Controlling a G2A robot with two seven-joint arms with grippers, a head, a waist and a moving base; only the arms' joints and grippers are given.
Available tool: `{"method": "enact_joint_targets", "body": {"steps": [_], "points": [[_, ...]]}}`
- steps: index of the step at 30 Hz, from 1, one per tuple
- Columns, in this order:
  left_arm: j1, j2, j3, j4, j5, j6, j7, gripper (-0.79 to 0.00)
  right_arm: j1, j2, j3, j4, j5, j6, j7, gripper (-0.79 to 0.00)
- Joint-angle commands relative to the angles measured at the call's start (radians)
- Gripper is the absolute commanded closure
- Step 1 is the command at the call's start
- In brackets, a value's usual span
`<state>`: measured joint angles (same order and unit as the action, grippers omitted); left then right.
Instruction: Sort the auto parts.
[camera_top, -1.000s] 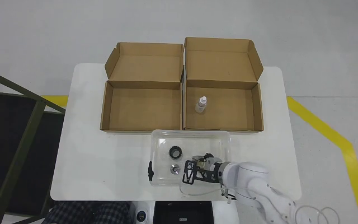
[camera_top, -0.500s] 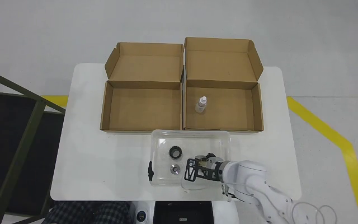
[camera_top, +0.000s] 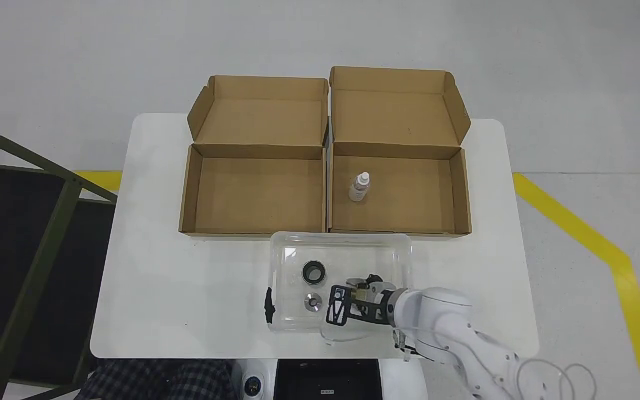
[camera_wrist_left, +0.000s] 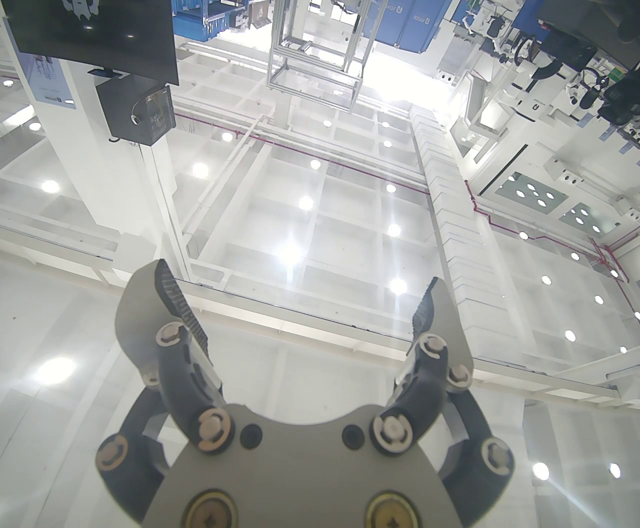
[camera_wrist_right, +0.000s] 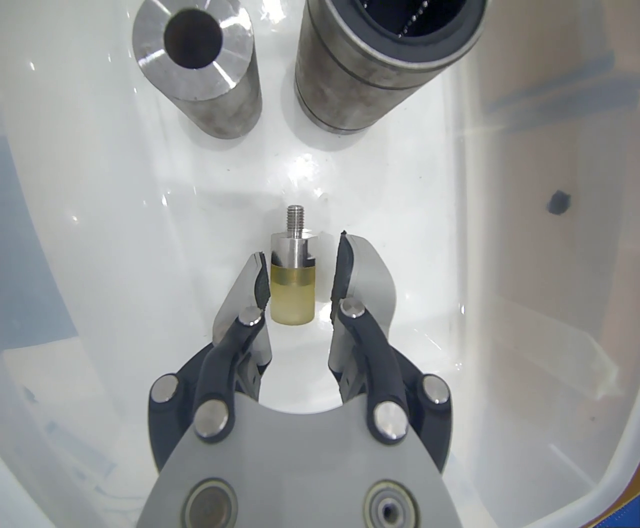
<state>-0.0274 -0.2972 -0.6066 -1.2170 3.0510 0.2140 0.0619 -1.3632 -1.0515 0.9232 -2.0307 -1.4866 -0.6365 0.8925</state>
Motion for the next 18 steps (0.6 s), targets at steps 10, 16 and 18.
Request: {"method": "enact_joint_targets", "body": {"steps": [10,16,18], "points": [[0.0,0.0,0.0,0.0,0.0,0.0,0.0,-0.785,0.005,-0.002,-0.004,-0.002,0.007,0.0,0.002,0.0],[0.0,0.0,0.0,0.0,0.0,0.0,0.0,-0.785,-0.007,0.004,0.025,-0.015,0.041,-0.02,-0.029,0.0],[0.0,0.0,0.0,0.0,0.0,0.0,0.0,-0.785,-0.011,0.007,0.042,-0.012,0.059,-0.03,-0.042,0.0]]}}
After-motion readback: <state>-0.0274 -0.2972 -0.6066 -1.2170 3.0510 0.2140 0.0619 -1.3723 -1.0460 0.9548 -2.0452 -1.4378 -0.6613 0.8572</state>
